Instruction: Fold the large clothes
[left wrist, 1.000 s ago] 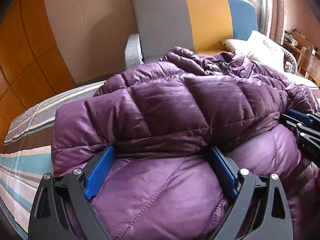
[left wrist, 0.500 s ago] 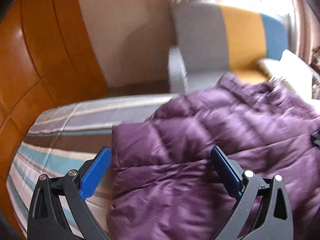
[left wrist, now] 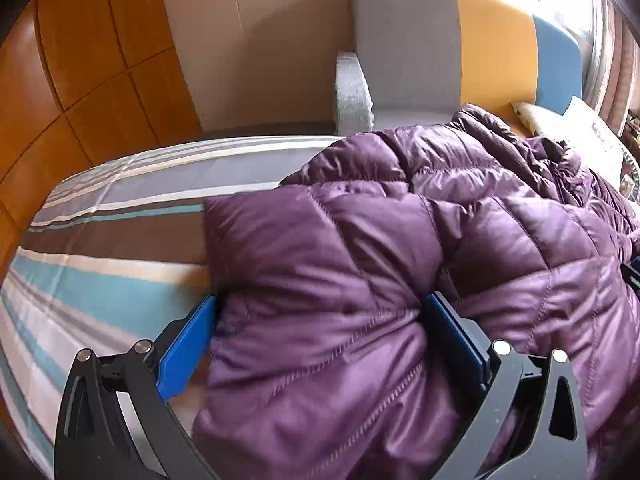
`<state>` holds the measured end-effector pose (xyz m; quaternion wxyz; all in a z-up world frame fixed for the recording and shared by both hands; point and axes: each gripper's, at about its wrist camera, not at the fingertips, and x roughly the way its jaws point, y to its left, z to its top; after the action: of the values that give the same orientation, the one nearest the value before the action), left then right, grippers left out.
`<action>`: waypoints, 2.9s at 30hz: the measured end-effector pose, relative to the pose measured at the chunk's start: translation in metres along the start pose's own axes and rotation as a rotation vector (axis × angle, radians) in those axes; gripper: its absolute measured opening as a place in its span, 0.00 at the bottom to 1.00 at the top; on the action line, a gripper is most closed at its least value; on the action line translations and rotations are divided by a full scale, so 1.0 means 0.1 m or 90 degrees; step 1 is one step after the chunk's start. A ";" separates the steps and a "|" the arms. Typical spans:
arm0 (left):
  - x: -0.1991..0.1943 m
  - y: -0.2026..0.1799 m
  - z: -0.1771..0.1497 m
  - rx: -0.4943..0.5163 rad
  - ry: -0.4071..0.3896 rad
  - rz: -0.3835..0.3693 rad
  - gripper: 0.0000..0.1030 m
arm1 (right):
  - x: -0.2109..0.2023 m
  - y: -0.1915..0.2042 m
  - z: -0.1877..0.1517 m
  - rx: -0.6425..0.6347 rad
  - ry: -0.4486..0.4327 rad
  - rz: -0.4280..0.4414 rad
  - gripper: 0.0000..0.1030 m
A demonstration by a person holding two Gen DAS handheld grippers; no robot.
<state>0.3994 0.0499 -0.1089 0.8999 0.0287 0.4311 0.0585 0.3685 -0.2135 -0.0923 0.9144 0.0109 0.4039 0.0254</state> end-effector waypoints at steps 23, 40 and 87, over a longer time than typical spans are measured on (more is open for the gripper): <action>0.70 -0.82 1.06 0.065 0.050 0.062 0.97 | 0.88 -0.27 0.89 -0.001 0.082 -0.042 0.33; 0.31 -0.75 1.24 0.038 -0.034 0.038 0.98 | 0.51 0.04 1.14 -0.030 -0.018 0.005 0.29; -1.48 0.63 -1.56 0.039 -0.004 -0.080 0.98 | -2.01 -0.56 -1.53 0.084 0.026 0.025 0.62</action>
<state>0.1805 0.0936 -0.0860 0.9020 0.0295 0.4305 -0.0116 0.1228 -0.2804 -0.0491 0.9026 0.0784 0.4230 0.0170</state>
